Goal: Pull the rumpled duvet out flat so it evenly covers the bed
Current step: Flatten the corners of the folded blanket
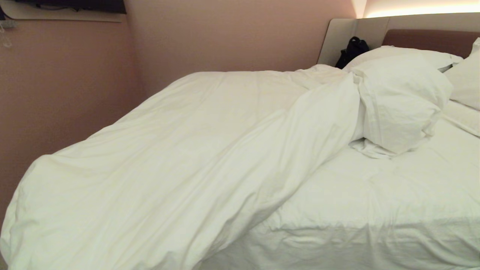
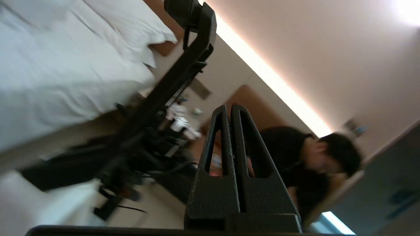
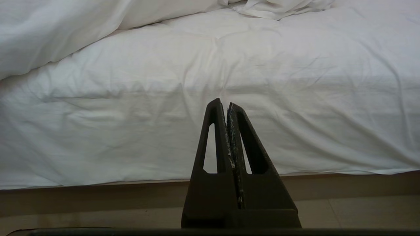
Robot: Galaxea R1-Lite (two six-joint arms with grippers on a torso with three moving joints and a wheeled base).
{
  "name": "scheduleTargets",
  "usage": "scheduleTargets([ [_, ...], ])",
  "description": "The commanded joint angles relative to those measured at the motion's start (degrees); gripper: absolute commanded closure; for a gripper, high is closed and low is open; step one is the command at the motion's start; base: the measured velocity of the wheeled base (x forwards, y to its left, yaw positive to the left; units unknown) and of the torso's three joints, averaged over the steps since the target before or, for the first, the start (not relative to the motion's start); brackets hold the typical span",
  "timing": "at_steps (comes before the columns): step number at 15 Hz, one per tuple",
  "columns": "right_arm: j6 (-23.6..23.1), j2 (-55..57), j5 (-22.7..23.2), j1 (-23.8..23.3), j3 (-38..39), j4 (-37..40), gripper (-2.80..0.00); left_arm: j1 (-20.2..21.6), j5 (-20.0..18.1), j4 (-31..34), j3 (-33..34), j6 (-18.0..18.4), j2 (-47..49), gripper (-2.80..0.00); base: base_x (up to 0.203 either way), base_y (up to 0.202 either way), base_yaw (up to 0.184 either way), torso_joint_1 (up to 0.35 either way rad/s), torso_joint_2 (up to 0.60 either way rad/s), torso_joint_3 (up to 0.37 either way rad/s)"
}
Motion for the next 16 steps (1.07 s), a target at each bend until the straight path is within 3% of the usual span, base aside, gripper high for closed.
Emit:
scheduleTargets([
  [1, -0.01, -0.02, 0.01, -0.02, 0.0, -0.02, 0.0, 0.05, -0.31, -0.47, -0.95, -9.89, 0.09, 0.0, 0.0, 0.0, 0.0, 0.0, 0.0, 0.0],
  [4, -0.01, -0.02, 0.01, -0.02, 0.0, -0.02, 0.0, 0.09, -0.24, -3.35, -1.96, -20.4, 0.09, 0.0, 0.0, 0.0, 0.0, 0.0, 0.0, 0.0],
  [6, -0.01, -0.02, 0.01, -0.02, 0.0, -0.02, 0.0, 0.06, -0.3, -6.28, -0.96, -23.09, 0.09, 0.0, 0.0, 0.0, 0.0, 0.0, 0.0, 0.0],
  [12, -0.01, -0.02, 0.01, -0.02, 0.0, -0.02, 0.0, 0.08, -0.04, -13.93, 0.06, -37.19, 0.09, 0.0, 0.0, 0.0, 0.0, 0.0, 0.0, 0.0],
  [14, -0.01, -0.02, 0.01, -0.02, 0.0, -0.02, 0.0, 0.13, 0.14, -15.87, 0.87, -37.14, 0.09, 0.0, 0.0, 0.0, 0.0, 0.0, 0.0, 0.0],
  [16, -0.01, -0.02, 0.01, -0.02, 0.0, -0.02, 0.0, 0.1, 0.11, -16.66, 1.49, -34.13, 0.09, 0.0, 0.0, 0.0, 0.0, 0.0, 0.0, 0.0],
])
